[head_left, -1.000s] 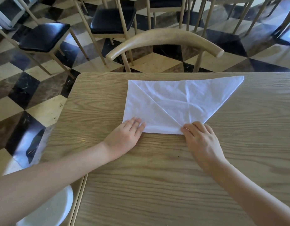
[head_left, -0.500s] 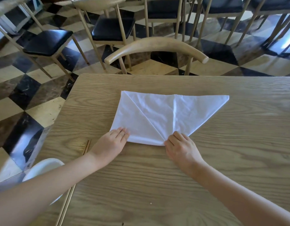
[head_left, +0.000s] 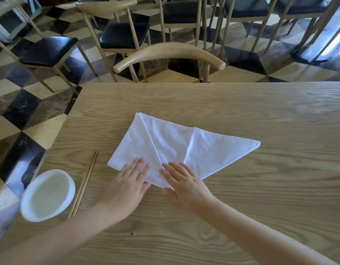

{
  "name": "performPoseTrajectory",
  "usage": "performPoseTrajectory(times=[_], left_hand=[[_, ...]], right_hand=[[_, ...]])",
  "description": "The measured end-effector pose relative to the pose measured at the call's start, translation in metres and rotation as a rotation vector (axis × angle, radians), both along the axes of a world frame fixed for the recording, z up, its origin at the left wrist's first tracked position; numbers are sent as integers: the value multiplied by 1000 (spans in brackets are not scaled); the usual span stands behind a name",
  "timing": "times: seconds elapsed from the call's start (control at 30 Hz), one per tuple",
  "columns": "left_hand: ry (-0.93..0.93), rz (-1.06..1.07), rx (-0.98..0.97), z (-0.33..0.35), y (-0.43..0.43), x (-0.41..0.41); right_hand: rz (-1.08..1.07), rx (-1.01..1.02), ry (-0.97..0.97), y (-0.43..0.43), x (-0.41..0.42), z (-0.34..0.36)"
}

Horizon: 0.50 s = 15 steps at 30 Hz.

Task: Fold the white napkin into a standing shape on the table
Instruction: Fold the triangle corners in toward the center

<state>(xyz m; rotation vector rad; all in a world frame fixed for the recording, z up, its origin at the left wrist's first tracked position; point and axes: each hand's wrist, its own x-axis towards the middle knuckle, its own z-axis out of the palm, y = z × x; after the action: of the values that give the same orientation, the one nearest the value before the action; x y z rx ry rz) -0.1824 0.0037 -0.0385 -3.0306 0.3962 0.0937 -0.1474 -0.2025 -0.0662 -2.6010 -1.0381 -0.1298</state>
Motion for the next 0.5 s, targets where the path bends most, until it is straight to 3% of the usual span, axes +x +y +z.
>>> performPoseTrajectory(times=[0.27,0.5], left_hand=[[41,-203,-13,-29,-51,-13],[-69,-225,17,-25,-59,-8]], right_hand=[[-1,-342,156,-96,50,-5],[-44,-254,132,-164,82,3]])
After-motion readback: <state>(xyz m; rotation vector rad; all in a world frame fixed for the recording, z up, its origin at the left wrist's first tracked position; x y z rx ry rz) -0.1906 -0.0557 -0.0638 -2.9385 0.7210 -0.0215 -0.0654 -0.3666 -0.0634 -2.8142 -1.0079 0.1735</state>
